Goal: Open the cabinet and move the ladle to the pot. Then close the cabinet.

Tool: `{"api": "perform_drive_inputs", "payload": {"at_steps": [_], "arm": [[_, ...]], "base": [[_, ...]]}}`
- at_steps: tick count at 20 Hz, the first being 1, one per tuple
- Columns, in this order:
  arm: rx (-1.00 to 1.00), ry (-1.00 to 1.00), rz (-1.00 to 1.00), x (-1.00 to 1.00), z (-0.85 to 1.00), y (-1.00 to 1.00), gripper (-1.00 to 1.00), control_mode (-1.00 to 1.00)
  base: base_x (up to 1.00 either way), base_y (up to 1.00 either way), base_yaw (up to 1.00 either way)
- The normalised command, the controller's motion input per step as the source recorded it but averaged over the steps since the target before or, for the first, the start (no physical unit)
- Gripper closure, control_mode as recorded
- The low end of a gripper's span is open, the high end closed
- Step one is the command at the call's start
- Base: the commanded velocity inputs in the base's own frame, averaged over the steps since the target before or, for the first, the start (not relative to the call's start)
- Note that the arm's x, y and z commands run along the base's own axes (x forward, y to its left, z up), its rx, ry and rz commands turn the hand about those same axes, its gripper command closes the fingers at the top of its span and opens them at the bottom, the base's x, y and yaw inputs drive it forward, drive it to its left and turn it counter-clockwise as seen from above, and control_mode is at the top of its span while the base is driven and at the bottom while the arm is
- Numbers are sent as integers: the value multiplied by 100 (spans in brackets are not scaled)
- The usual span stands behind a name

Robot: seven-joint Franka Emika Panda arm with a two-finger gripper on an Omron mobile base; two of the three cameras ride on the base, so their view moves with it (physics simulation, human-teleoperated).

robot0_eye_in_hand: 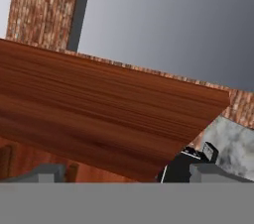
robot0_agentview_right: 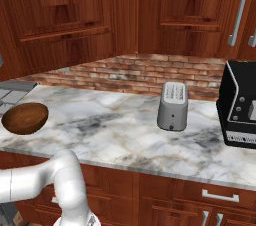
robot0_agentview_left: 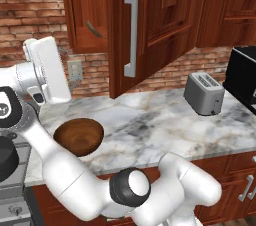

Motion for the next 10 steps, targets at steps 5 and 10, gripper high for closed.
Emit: {"api": "perform_drive_inputs", "payload": {"at_steps": [5,10], "arm": [[2,-8,0,0,-1,-35,-100,-100],[2,-7,1,0,0,-46,-100,-100]], "base": [[0,0,0],[0,0,0]]}}
